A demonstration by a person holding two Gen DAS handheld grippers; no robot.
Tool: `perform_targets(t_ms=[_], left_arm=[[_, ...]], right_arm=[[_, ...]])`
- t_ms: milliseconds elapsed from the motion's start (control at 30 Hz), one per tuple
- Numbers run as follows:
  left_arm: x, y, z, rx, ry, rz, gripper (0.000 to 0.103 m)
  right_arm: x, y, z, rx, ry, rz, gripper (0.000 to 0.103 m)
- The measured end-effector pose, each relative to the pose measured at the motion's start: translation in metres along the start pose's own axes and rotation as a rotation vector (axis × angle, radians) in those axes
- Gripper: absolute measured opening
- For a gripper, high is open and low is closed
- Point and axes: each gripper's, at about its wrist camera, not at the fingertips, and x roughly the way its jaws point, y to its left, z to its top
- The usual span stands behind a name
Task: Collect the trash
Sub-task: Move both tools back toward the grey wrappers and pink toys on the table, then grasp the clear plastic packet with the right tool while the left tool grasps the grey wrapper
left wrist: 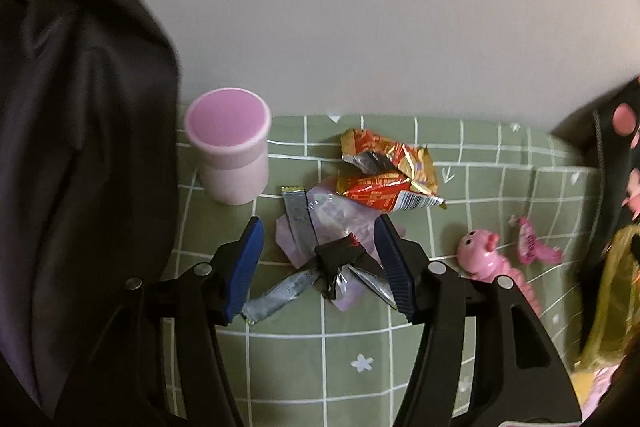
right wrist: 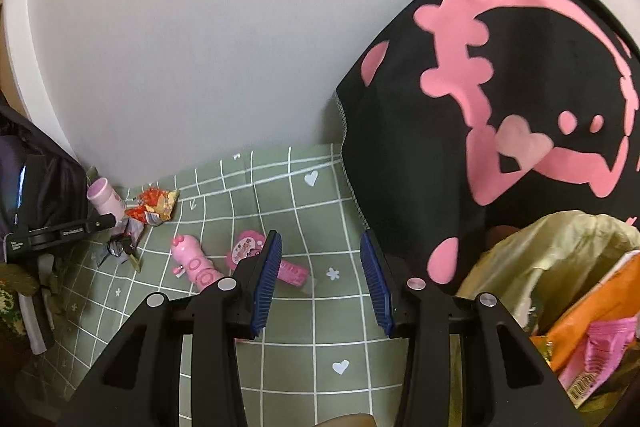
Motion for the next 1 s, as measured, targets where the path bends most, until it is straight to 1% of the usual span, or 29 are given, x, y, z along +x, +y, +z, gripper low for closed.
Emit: perform_targets(t_ms=[133,200,233,300,333,367,400,533,633,800,867,933,1000], left_arm=[[0.018,-0.006,-0.001,0.038,0.056,0.033,0.054],[0.023,-0.001,-0.003,0.016,0.085,0.034,0.053],[0.024,0.004,-0.005,-0.009,0.099,0.020,0.050],[0.023,0.012,-0.007,-0.037,0.112,-0.011,0.035],[0.021,0.015,-0.009,-0.048,0.110,-0.031,0.030],[0.016,0.017,-0.011,-0.056,0.103,-0.050,0.023],[0.012,0.018,-0.012,-0.058,0.095,-0.063,0.017],[-0.017,0.023,-0.019,-0.066,0.044,-0.146,0.017],[-0.037,0.022,-0.026,-0.063,0.028,-0.188,0.017],[-0.053,0.020,-0.034,-0.051,0.030,-0.220,0.017],[-0.058,0.019,-0.038,-0.037,0.023,-0.219,0.017],[-0.061,0.019,-0.040,-0.019,0.024,-0.197,0.017],[-0.059,0.023,-0.042,-0.016,0.038,-0.202,0.017]], right_arm=[[0.017,0.002,-0.003,-0.003,0.038,0.001,0.039],[0.024,0.005,-0.003,-0.009,0.048,0.003,0.039],[0.027,0.007,-0.003,-0.011,0.049,0.005,0.039],[0.033,0.012,-0.001,-0.022,0.049,0.016,0.040],[0.034,0.014,-0.001,-0.026,0.048,0.022,0.044],[0.036,0.016,0.001,-0.029,0.048,0.028,0.046],[0.038,0.018,0.003,-0.031,0.048,0.034,0.046],[0.046,0.031,0.006,-0.053,0.047,0.067,0.046],[0.054,0.044,0.005,-0.091,0.069,0.103,0.046],[0.069,0.073,-0.002,-0.164,0.105,0.177,0.046],[0.075,0.083,-0.006,-0.191,0.121,0.200,0.046],[0.081,0.086,-0.010,-0.201,0.130,0.201,0.046],[0.085,0.082,-0.012,-0.209,0.126,0.193,0.046]])
